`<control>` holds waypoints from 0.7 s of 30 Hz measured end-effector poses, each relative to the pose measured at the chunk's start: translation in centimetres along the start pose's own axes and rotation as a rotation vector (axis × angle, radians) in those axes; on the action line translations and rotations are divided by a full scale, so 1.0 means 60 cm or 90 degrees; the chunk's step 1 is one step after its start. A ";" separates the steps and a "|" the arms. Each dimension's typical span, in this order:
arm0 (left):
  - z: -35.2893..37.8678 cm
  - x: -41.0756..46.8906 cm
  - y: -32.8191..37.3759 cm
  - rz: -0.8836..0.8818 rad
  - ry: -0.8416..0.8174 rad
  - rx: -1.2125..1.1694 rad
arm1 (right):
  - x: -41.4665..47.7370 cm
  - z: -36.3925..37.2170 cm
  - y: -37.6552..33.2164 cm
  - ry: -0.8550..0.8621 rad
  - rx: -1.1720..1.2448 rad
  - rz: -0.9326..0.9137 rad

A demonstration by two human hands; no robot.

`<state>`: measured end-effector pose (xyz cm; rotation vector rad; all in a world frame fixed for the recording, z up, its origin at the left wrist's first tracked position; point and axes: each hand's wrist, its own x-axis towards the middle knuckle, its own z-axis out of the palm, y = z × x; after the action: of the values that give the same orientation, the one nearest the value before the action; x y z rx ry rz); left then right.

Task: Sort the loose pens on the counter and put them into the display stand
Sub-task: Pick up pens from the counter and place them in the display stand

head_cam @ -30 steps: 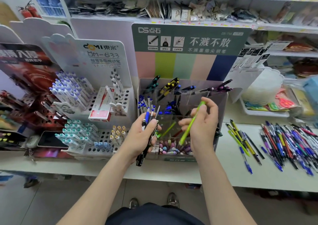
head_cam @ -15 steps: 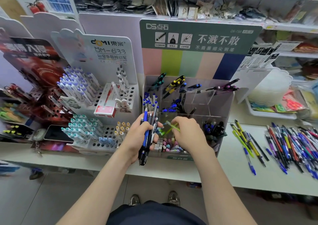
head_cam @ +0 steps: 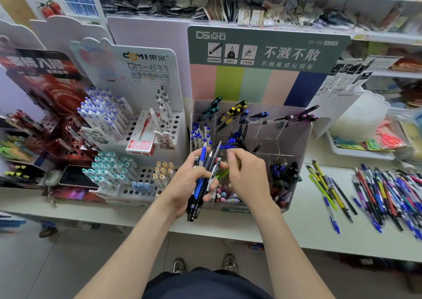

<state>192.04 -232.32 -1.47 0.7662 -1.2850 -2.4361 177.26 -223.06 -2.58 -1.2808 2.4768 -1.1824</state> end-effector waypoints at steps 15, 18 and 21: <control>0.030 0.010 0.023 -0.100 -0.176 -0.052 | 0.023 -0.071 -0.042 -0.282 0.519 0.387; 0.031 0.012 0.025 -0.104 -0.180 -0.057 | 0.020 -0.081 -0.048 -0.294 0.594 0.395; 0.034 0.014 0.022 -0.102 -0.163 -0.075 | 0.022 -0.079 -0.047 -0.262 0.594 0.429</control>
<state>190.19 -232.09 0.33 0.5590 -1.1900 -2.7859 176.24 -222.16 2.94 -0.3321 1.4926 -1.3898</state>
